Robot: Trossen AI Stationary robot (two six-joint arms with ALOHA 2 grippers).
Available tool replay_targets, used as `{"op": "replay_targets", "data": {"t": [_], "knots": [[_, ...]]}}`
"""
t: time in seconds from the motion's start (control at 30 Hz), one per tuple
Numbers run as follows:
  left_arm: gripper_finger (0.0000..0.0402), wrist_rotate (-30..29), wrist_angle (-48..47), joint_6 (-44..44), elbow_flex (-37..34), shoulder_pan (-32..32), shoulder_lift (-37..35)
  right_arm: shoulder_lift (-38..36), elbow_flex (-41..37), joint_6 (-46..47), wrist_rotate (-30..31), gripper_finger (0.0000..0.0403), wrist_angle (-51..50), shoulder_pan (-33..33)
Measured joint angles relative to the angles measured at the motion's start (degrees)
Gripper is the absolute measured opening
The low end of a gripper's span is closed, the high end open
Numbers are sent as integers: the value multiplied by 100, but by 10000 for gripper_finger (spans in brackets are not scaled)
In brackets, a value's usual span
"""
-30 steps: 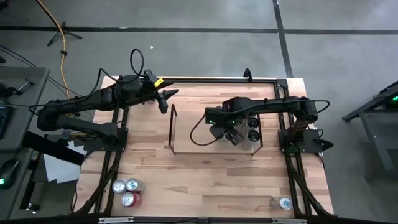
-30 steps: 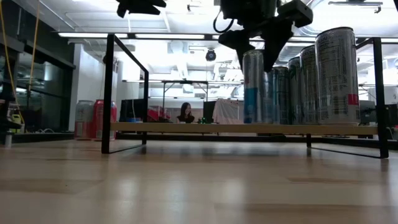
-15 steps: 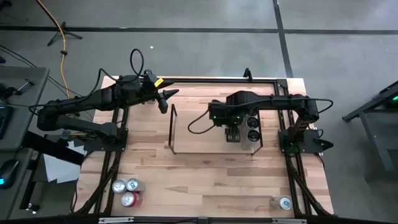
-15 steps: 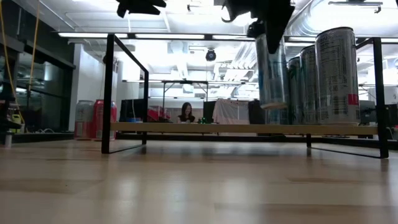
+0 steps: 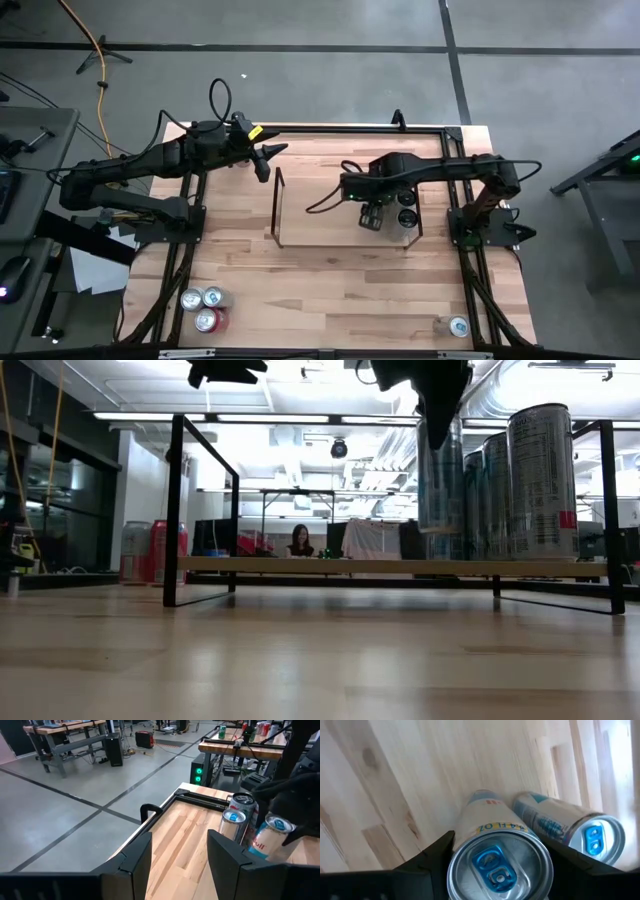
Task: Place canned beverage on shelf
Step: Put the blue soda can on the shelf aligned with the other blue soda can
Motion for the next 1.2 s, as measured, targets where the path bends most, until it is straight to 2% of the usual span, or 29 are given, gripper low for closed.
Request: {"op": "replay_targets", "data": {"t": [0.23,0.53,1.07,1.2], "knots": [[148,0,0,0,0,-2,0,111,0,716,20,221,-29,-1],[148,0,-4,2,-2,-2,2,358,0,1274,-11,240,219,-1],[148,0,-2,0,-2,-2,2,439,0,1657,-36,244,823,-1],[148,0,-2,0,-2,-1,2,439,0,1606,-294,244,752,-1]]}}
